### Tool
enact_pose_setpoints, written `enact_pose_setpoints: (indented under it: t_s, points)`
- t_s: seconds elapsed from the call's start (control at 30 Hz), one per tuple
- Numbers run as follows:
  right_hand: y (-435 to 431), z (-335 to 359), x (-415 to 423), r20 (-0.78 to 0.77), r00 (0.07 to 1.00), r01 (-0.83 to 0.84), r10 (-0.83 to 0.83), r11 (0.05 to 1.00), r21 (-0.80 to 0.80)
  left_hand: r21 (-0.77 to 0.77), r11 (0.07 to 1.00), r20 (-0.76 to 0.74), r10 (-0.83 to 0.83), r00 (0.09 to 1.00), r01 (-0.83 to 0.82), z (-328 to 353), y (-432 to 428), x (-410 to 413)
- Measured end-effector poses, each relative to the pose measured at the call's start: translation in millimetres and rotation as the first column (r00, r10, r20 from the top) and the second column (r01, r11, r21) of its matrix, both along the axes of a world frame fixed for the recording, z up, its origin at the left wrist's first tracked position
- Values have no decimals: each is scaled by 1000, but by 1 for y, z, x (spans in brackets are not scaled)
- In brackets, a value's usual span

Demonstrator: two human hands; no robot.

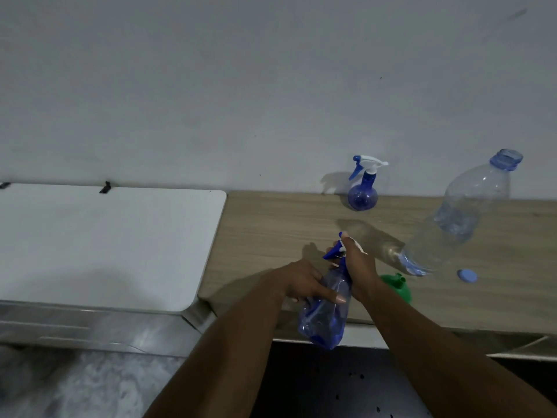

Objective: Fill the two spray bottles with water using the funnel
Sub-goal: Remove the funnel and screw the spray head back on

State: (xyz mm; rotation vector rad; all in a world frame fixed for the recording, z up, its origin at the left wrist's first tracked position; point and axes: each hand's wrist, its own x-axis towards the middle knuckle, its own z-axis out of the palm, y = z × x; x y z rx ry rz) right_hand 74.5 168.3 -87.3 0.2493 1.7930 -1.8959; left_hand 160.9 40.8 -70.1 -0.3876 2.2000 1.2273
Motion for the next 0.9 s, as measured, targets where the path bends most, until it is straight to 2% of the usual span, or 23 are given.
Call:
enact_pose_setpoints:
  t_s: [0.1,0.3,0.53,0.77,0.9]
  points:
    - [6,1,-3,-8,1000,11,-11,1000,16,41,999,19,1,1000,-2,-3,7,-4]
    - [11,-4,-5,-23,1000,7,-4,994,111,20,1000,27,-15,1000,15,1,14,-6]
    - [11,-6,-7,-9,999,-42,43,993,114,5,1000,43,-4,999,4,-3,10,-4]
    - [7,-13,-9,-12,1000,-1,3,986,169,14,1000,45,-24,999,24,-2,10,-7]
    - [7,-7,-8,-17,999,-43,46,991,126,14,1000,52,-6,999,6,-4,7,-6]
